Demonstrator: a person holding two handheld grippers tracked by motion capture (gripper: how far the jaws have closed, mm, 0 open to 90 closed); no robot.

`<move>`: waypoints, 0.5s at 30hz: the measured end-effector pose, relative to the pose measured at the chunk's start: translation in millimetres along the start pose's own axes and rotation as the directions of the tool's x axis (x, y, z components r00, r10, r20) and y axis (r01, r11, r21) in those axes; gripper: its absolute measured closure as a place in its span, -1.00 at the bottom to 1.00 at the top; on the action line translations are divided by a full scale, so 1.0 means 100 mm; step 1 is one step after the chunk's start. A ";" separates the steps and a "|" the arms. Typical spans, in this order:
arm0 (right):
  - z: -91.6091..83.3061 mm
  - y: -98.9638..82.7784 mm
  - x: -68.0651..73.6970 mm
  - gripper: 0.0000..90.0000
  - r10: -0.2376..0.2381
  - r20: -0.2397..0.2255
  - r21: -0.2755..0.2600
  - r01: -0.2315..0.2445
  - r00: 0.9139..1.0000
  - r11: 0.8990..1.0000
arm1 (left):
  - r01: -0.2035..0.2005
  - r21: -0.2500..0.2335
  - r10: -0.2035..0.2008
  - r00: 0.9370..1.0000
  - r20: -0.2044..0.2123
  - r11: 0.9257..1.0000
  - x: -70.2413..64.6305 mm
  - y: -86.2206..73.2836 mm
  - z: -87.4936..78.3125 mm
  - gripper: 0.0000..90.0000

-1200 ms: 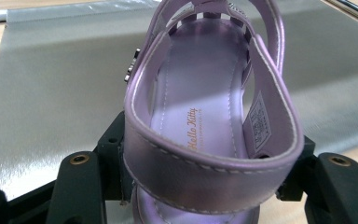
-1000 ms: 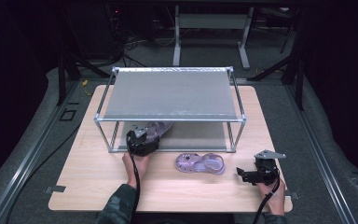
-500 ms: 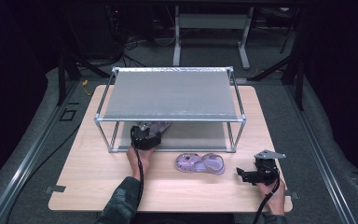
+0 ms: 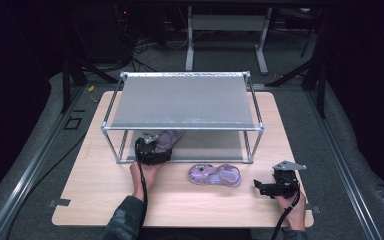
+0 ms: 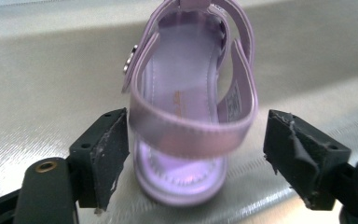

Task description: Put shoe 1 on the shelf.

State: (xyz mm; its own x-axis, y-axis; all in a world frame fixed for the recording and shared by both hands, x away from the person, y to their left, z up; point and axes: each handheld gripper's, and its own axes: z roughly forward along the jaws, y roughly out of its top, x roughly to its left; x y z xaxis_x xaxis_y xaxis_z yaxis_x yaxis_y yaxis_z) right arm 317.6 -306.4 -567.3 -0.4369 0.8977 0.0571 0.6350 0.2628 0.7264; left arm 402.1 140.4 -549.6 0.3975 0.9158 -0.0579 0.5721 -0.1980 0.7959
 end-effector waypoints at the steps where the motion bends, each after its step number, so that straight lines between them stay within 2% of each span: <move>1: 0.00 0.00 0.00 -0.91 0.001 0.001 0.000 -0.001 1.000 1.000 | -0.003 -0.007 0.003 1.000 -0.008 1.000 0.00 -0.01 -0.02 -0.34; 2: 0.00 0.00 0.00 -0.91 0.001 -0.001 -0.001 -0.001 1.000 1.000 | 0.018 -0.016 -0.019 0.999 -0.033 1.000 -0.01 -0.02 -0.03 -0.22; 6: 0.00 0.00 0.00 -0.91 0.006 -0.003 -0.002 -0.006 1.000 1.000 | 0.040 -0.019 -0.041 0.999 -0.026 0.999 0.00 -0.01 -0.04 -0.07; 8: 0.00 0.00 0.00 -0.91 0.006 -0.003 -0.001 -0.006 1.000 1.000 | 0.041 -0.016 -0.041 0.999 -0.007 0.999 0.00 0.01 -0.04 -0.04; 13: 0.00 0.00 0.00 -0.91 0.006 -0.002 -0.001 -0.006 1.000 1.000 | 0.082 -0.013 -0.082 0.997 0.003 0.997 -0.09 0.06 -0.01 0.01; 15: 0.00 0.00 0.00 -0.91 0.007 -0.004 -0.001 -0.007 1.000 1.000 | 0.077 -0.005 -0.076 0.997 0.020 0.997 -0.12 0.07 0.01 0.01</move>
State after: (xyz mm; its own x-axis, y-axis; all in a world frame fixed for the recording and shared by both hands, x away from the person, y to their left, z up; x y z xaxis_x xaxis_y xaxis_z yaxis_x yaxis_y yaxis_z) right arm 317.8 -306.5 -567.3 -0.4351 0.8980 0.0652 0.6372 0.2560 0.7269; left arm 402.3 127.1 -543.7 0.3670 0.9210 -0.1308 0.5970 -0.1254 0.7924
